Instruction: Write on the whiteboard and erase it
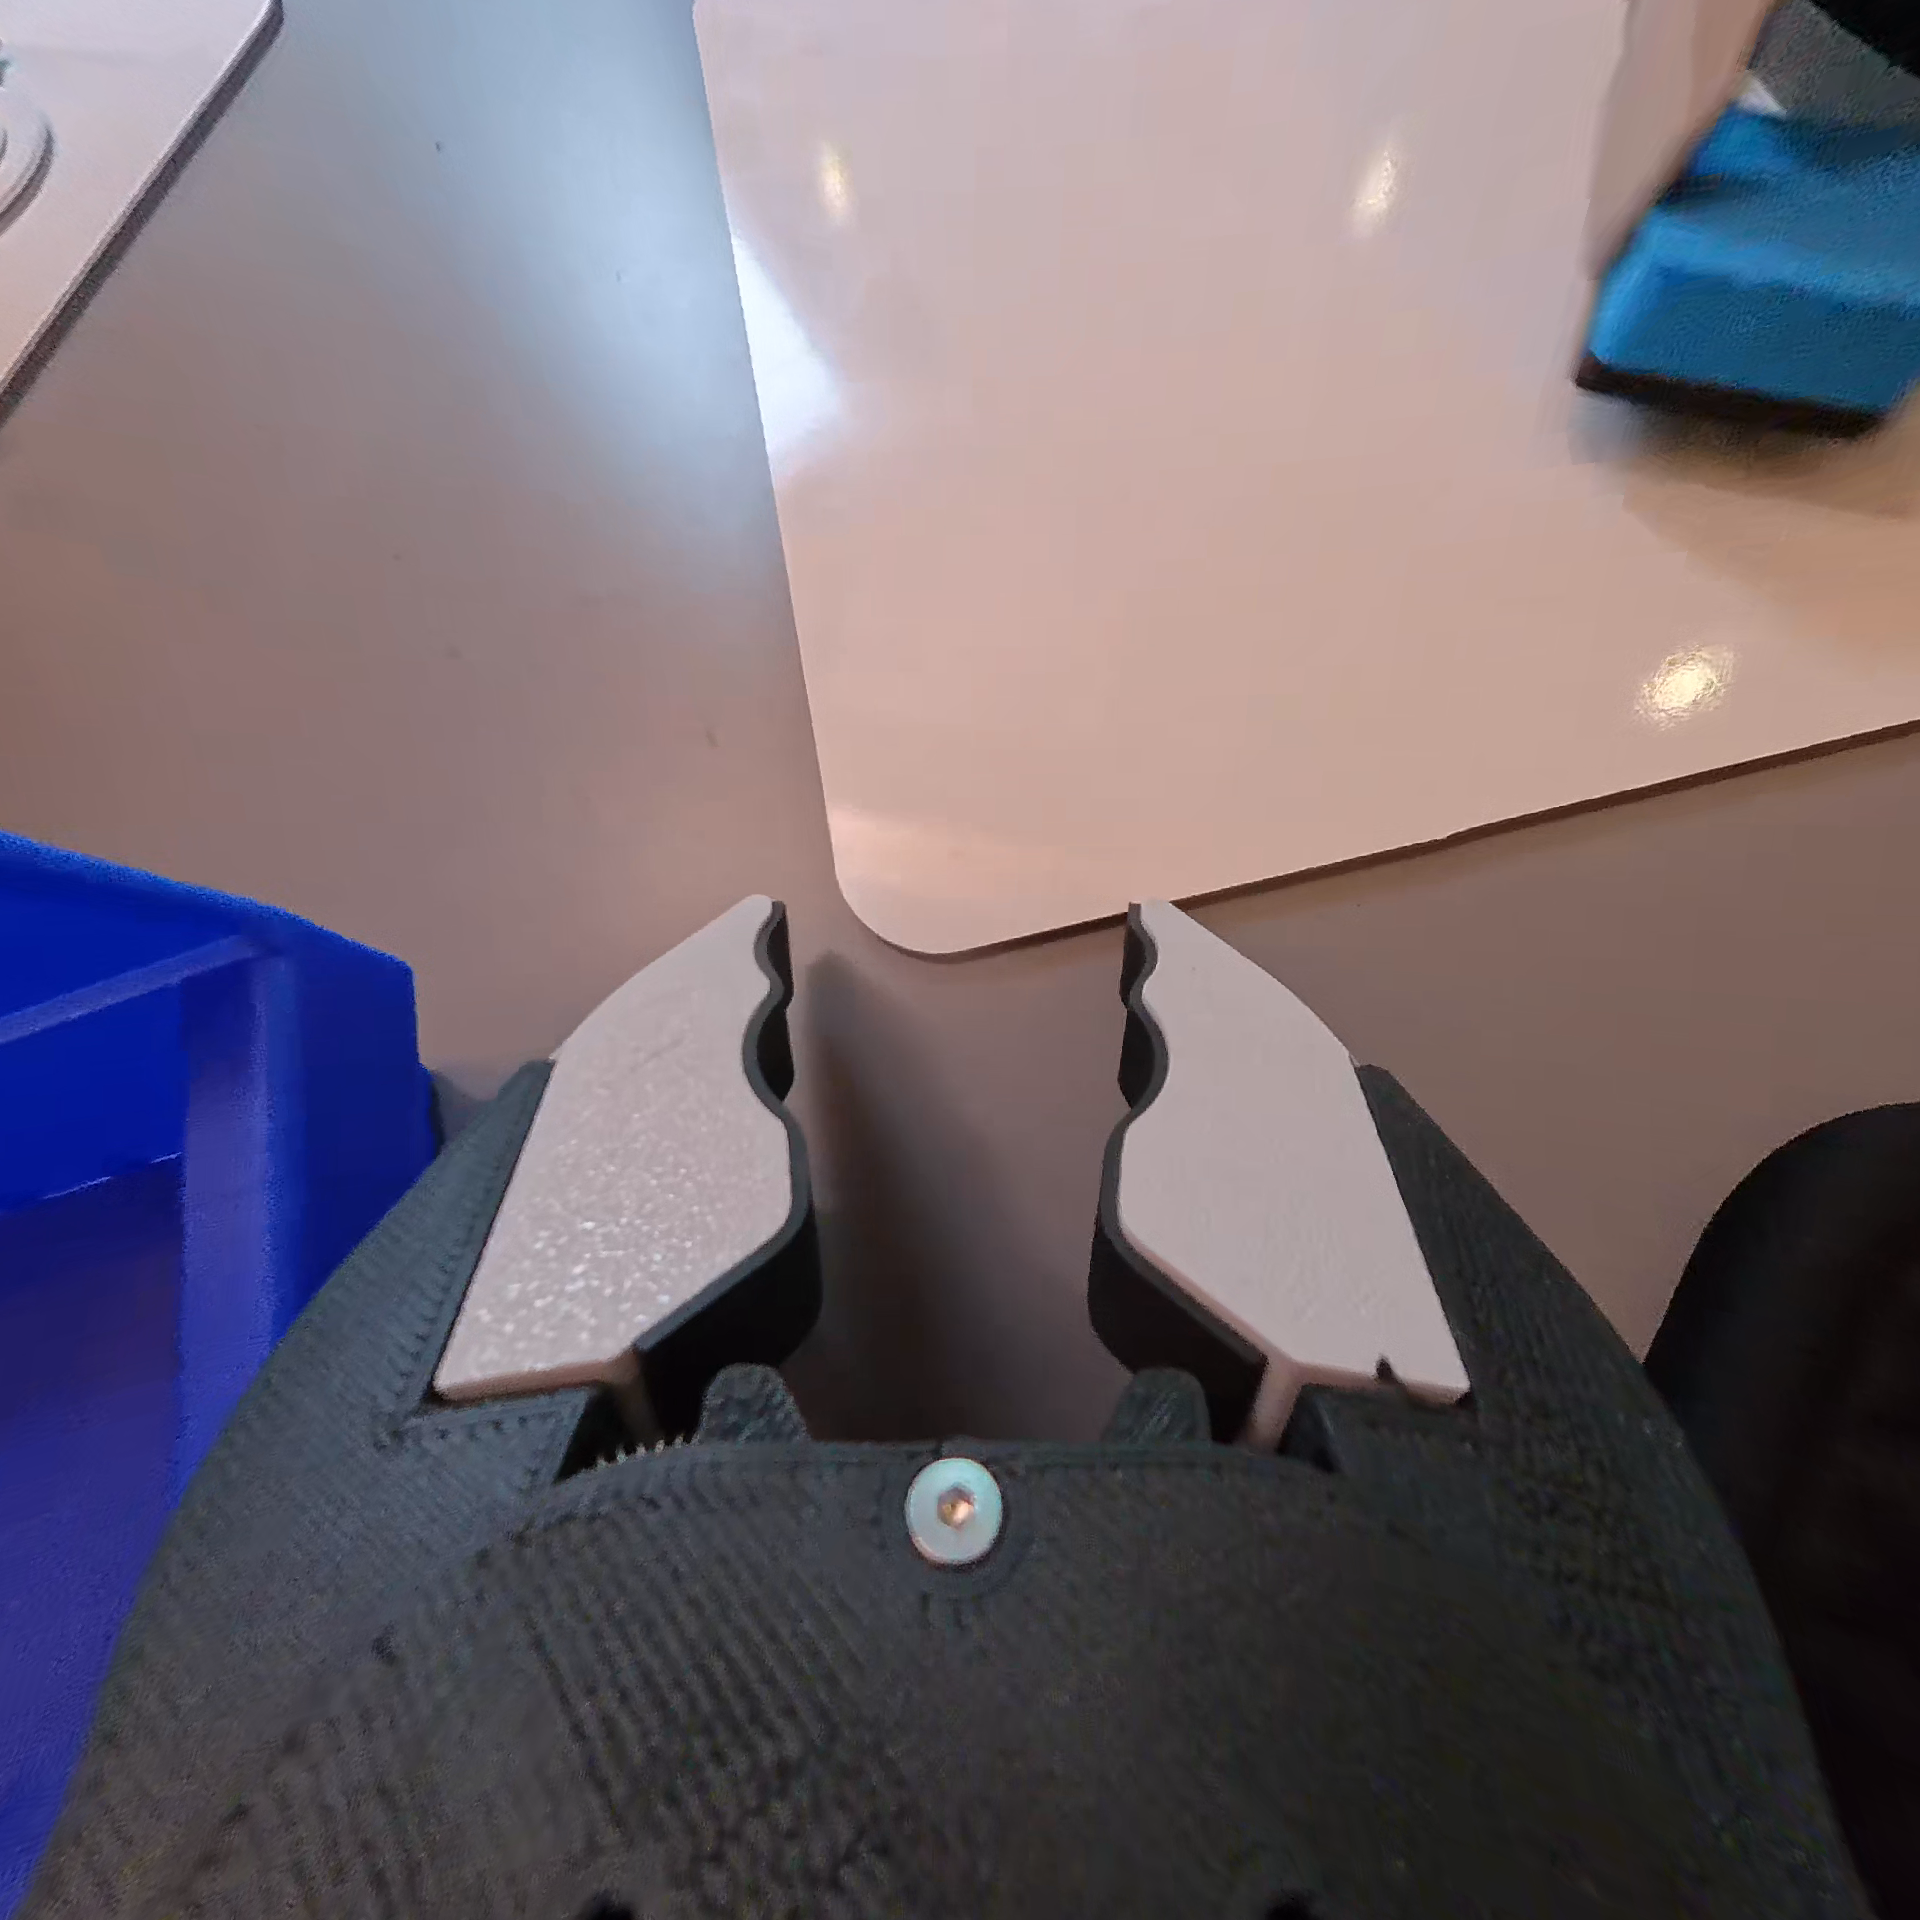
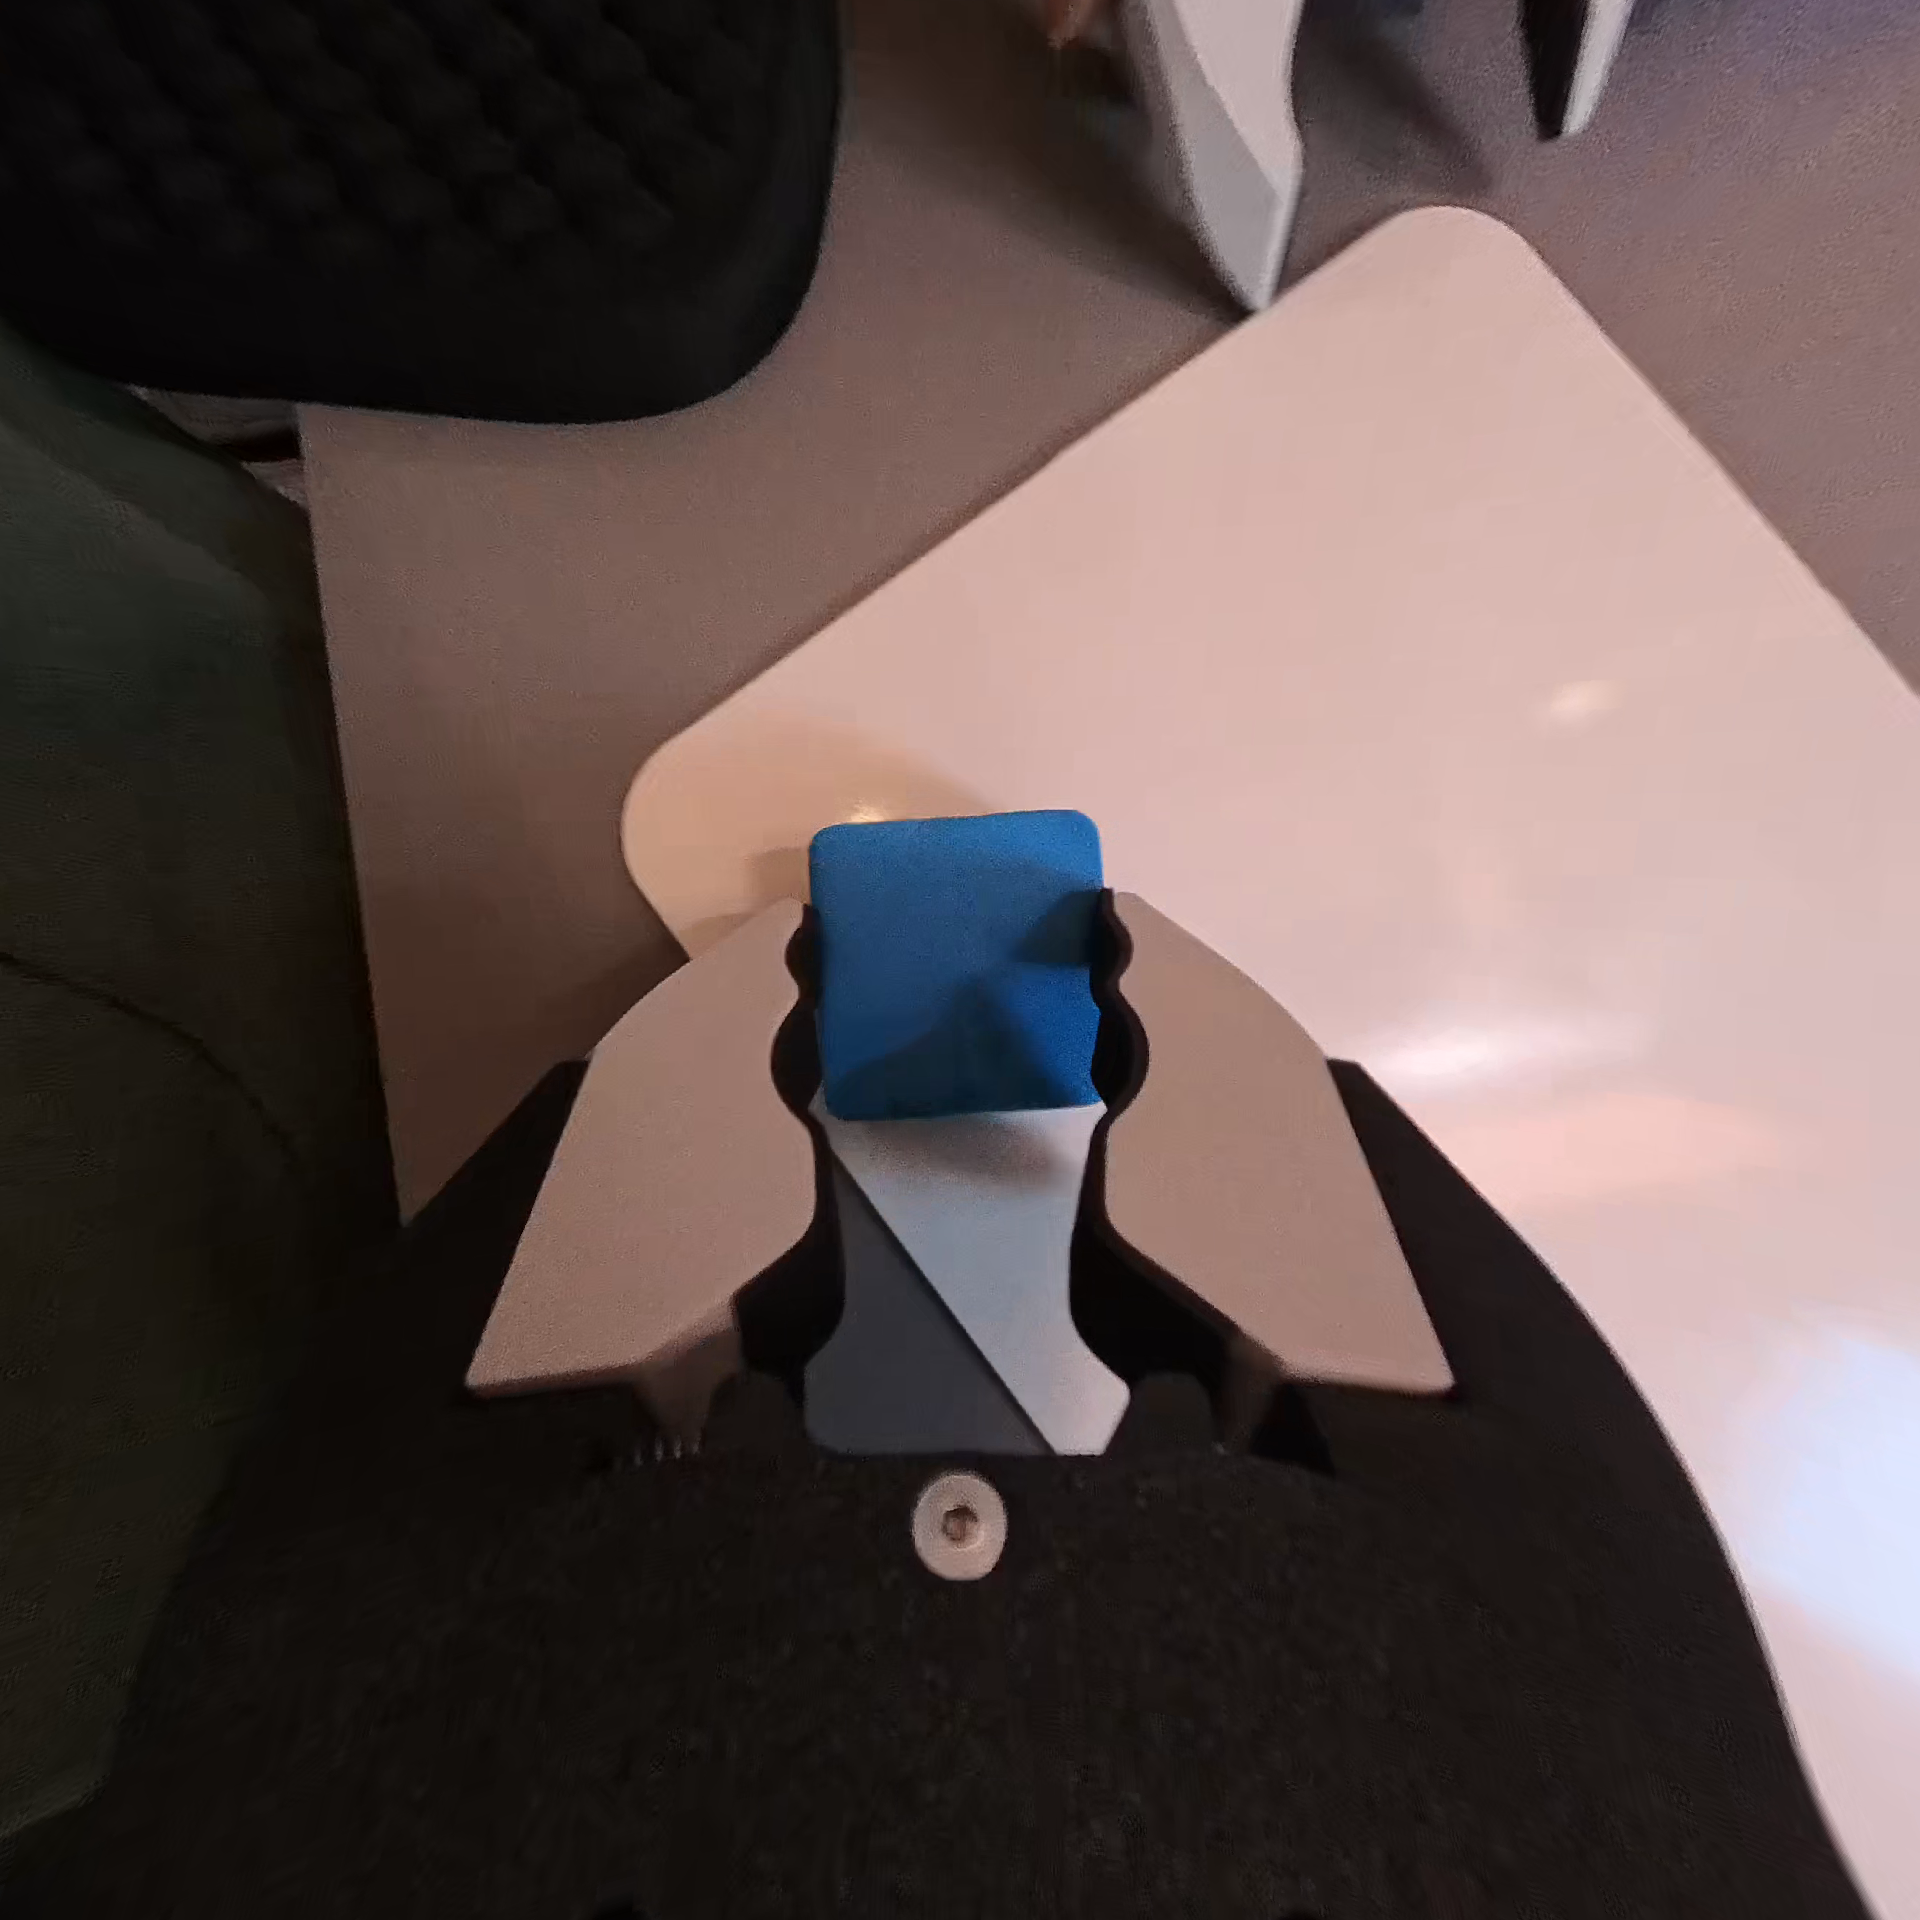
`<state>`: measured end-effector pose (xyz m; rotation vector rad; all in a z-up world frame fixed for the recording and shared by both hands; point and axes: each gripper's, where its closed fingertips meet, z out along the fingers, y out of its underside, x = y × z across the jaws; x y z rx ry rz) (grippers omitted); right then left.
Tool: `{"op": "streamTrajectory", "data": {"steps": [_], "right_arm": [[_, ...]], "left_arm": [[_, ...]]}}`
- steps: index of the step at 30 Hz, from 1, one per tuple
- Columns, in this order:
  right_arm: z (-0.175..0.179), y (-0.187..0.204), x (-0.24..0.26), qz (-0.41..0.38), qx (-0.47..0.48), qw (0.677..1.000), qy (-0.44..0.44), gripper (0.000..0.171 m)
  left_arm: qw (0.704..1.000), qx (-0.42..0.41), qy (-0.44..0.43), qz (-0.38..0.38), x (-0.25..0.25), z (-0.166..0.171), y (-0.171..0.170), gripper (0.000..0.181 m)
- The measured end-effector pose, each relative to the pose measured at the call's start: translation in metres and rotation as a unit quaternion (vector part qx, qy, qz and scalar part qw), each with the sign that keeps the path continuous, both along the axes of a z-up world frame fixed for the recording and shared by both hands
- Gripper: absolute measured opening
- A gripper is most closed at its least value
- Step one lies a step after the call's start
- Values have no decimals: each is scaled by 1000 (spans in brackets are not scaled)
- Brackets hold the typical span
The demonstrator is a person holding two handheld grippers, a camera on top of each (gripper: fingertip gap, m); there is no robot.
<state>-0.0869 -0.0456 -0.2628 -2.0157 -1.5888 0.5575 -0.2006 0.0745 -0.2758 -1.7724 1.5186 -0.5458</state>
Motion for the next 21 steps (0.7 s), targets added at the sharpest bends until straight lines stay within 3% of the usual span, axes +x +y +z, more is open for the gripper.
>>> {"op": "streamTrajectory", "data": {"steps": [3,7,12,15,21], "right_arm": [[22,50,38,-70,28,997,0,50],[40,152,105,-193,41,980,-14,51],[29,269,158,-331,31,943,11,51],[5,300,173,-363,24,931,-17,51],[-9,303,171,-352,38,934,-39,59]], "left_arm": [[1000,-17,-19,-5,0,1,0,62],[998,-30,-53,-10,0,10,-1,61],[995,-61,-77,-6,3,18,-6,52],[992,-72,-100,-3,7,25,-7,42],[989,-41,-145,-3,7,39,-1,24]]}}
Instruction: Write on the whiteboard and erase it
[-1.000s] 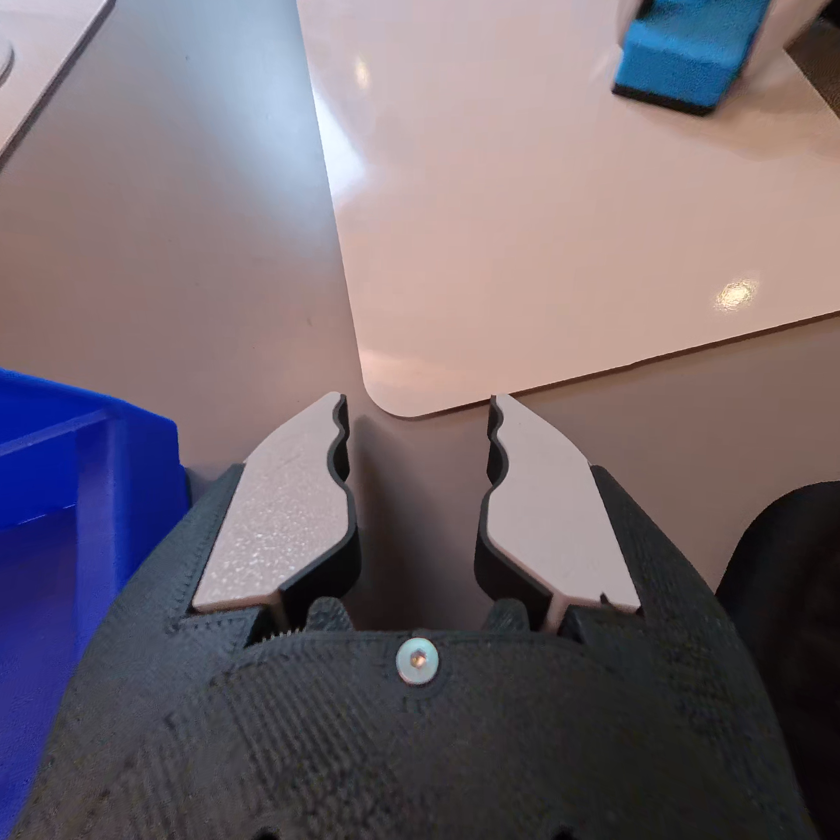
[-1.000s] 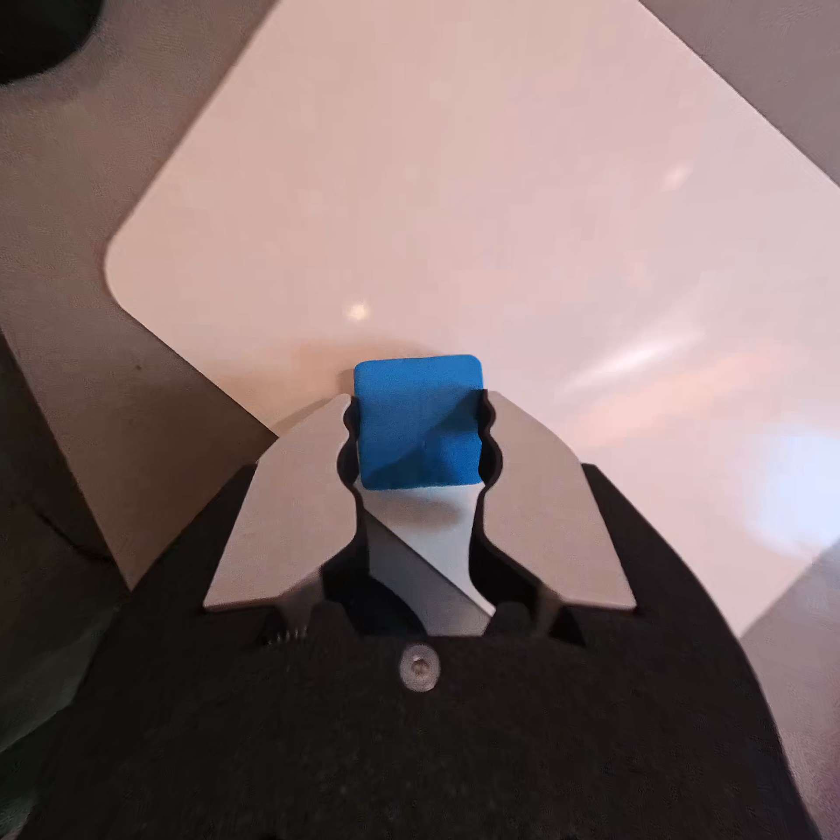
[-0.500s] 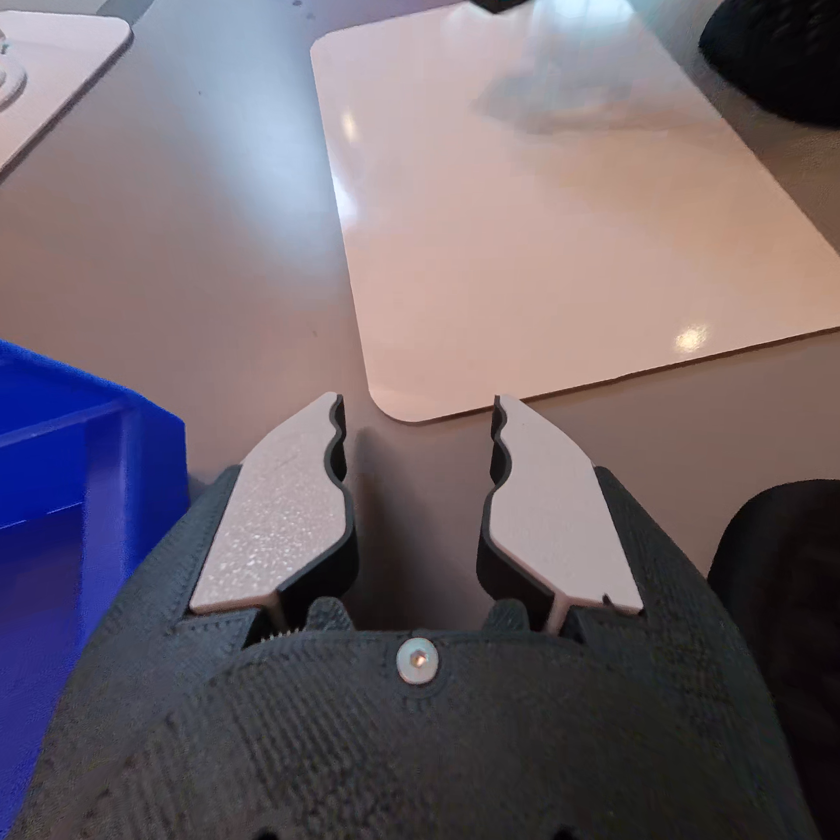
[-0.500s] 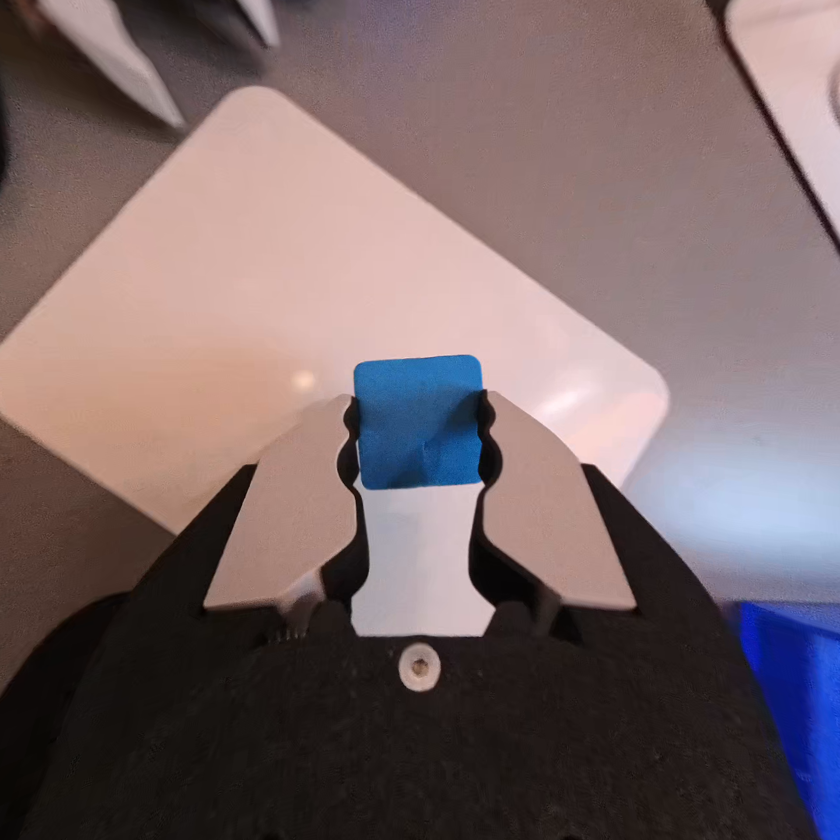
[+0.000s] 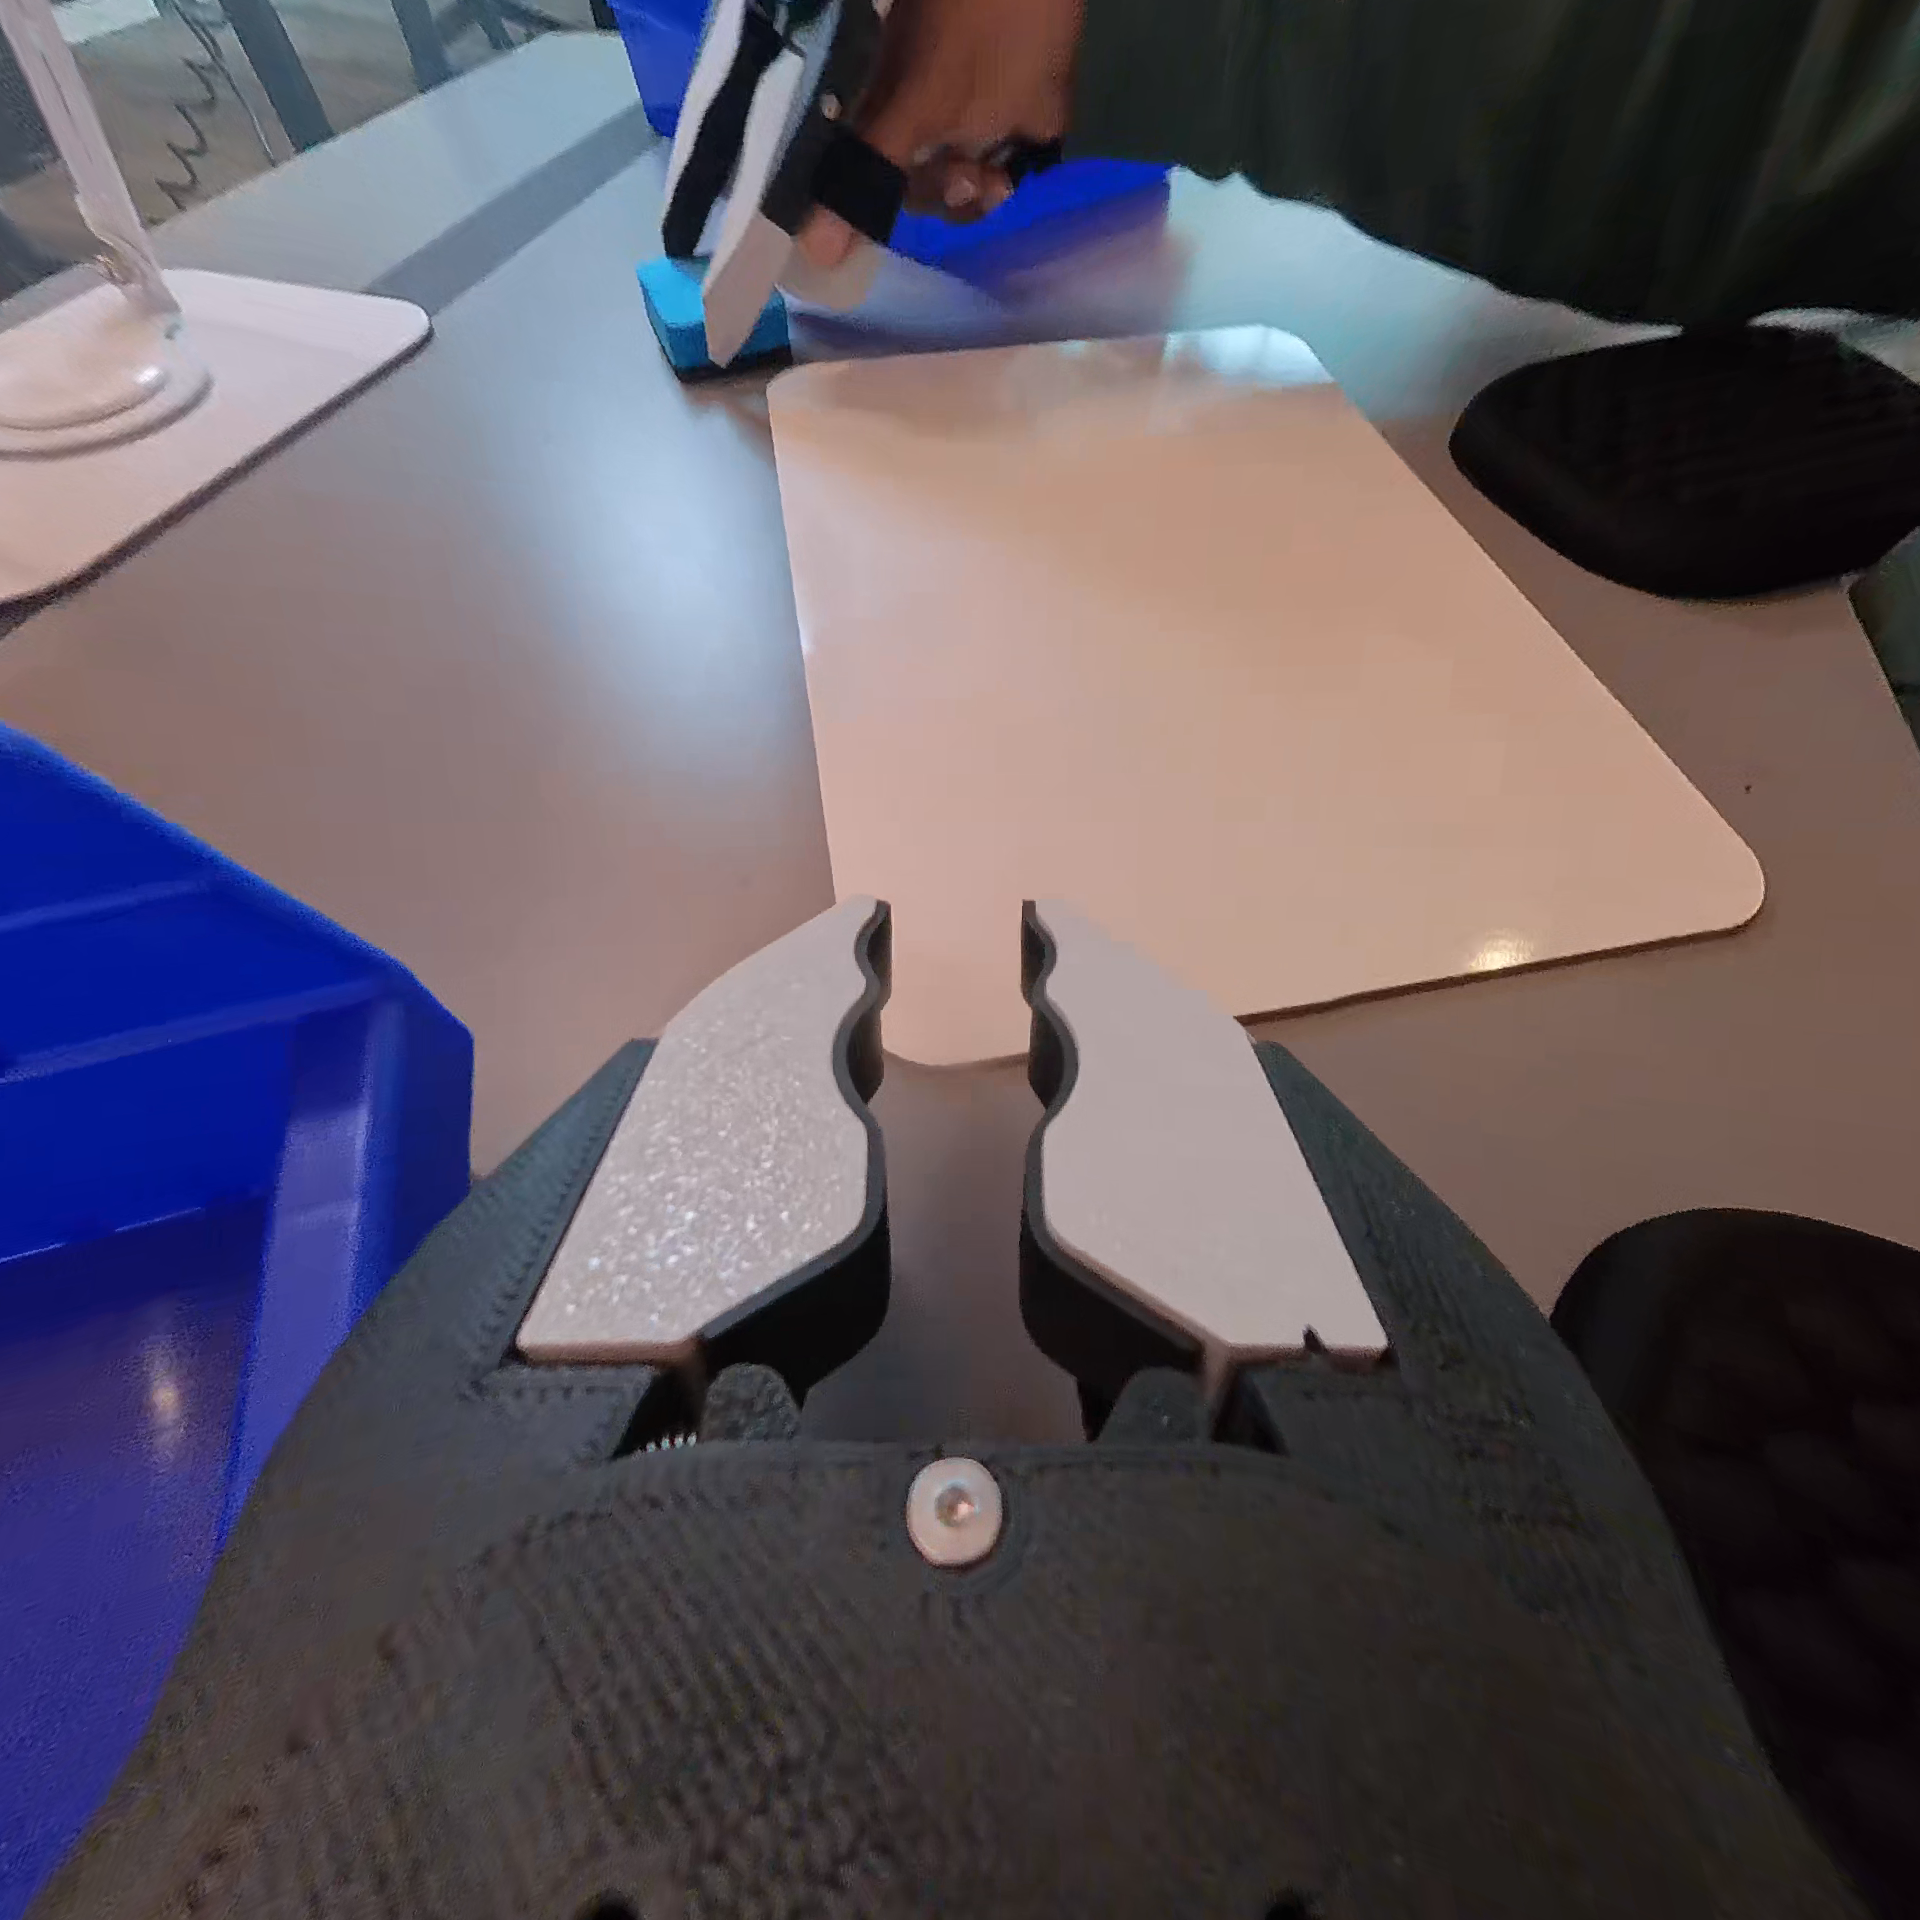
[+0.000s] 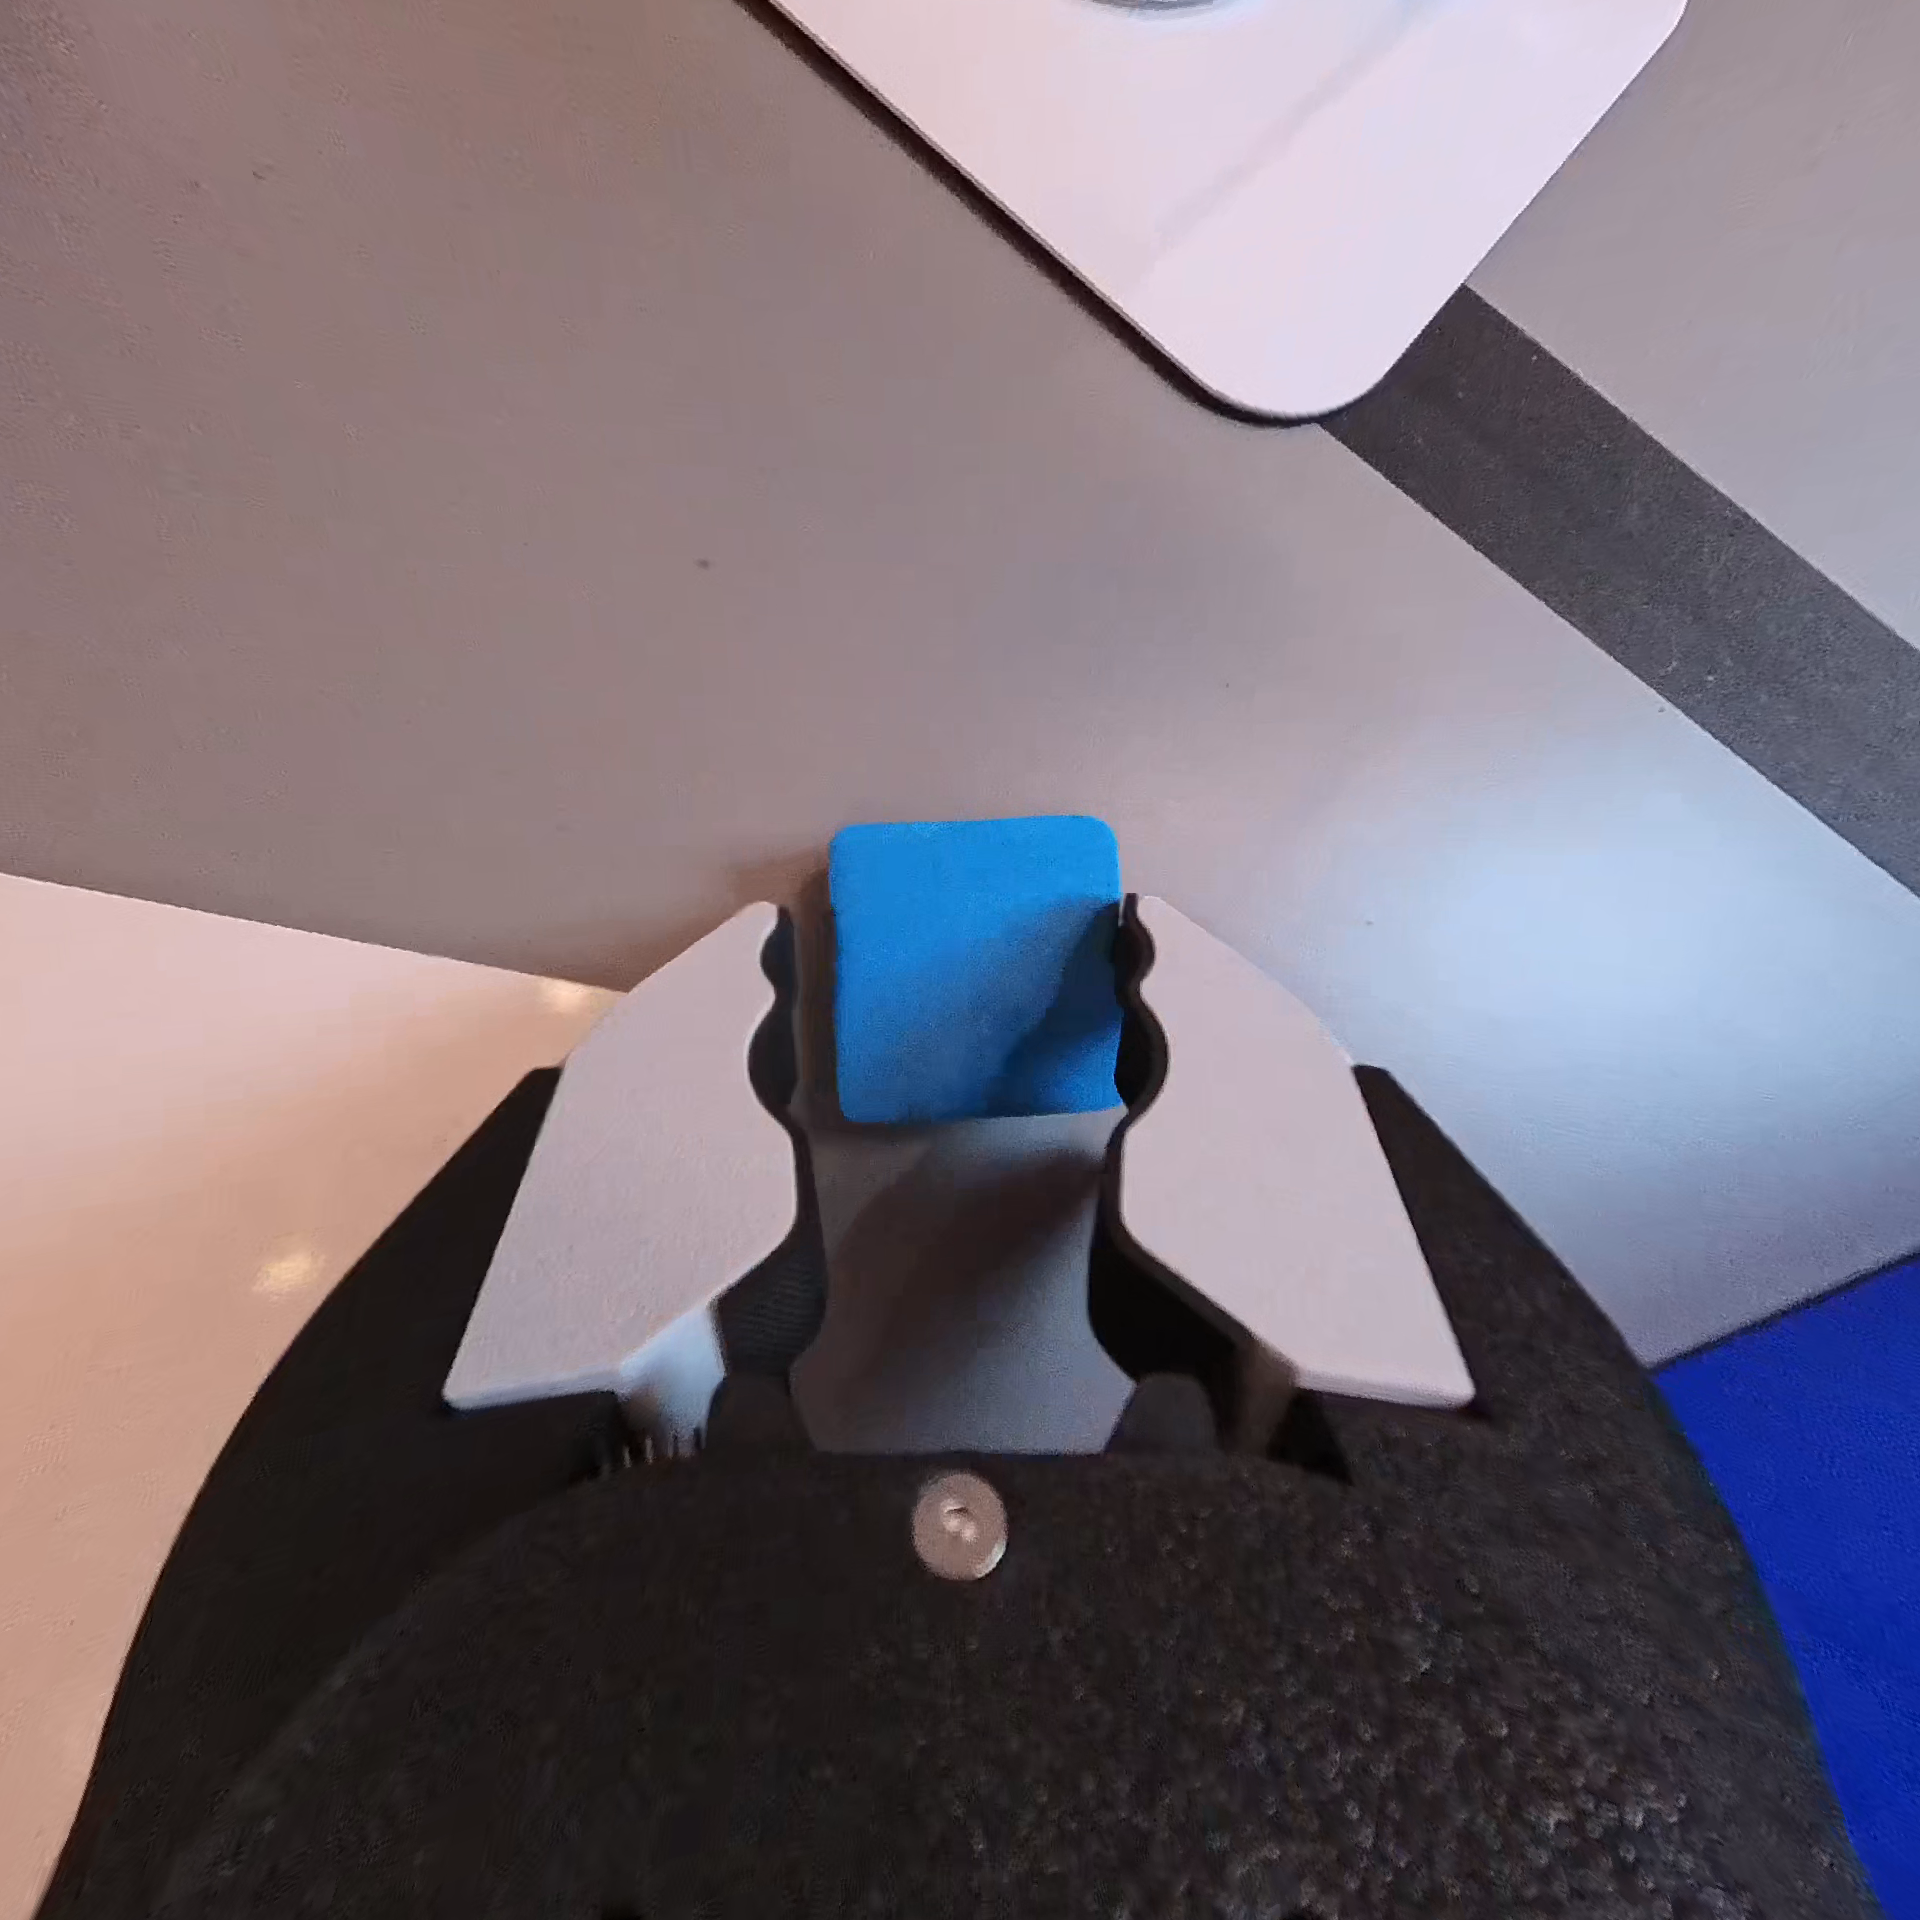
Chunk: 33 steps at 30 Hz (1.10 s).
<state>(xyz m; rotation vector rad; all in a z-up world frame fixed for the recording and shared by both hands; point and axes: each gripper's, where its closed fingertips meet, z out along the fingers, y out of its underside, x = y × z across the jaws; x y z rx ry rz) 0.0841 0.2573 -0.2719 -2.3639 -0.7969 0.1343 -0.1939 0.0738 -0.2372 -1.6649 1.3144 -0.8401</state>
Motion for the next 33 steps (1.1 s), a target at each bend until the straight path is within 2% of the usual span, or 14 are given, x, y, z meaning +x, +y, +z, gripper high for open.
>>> {"op": "streamTrajectory", "data": {"steps": [3,6,11,14,18,21,23,26,28,33], "right_arm": [[25,-11,-14,43,59,996,56,65],[43,-41,-21,95,87,987,101,70],[32,-85,-5,132,96,980,114,67],[29,-101,8,130,129,976,115,60],[58,-100,43,97,183,976,58,58],[73,-104,88,59,174,983,5,62],[75,-114,114,45,165,985,-21,60],[61,-129,146,21,129,990,-44,61],[50,-136,161,14,108,991,-72,62],[28,-128,187,11,66,984,-162,62]], "left_arm": [[1000,9,-21,12,-2,6,5,21],[999,20,-28,17,-3,9,7,21],[1000,25,-5,11,0,-2,8,25],[999,29,-18,30,1,4,15,30],[993,47,-72,79,1,24,28,33],[988,78,-70,115,-4,33,38,34],[986,93,-51,132,-11,38,40,34],[983,70,-2,169,-31,37,48,52],[979,57,28,194,-45,38,53,56],[952,74,157,253,-82,29,70,60]]}}
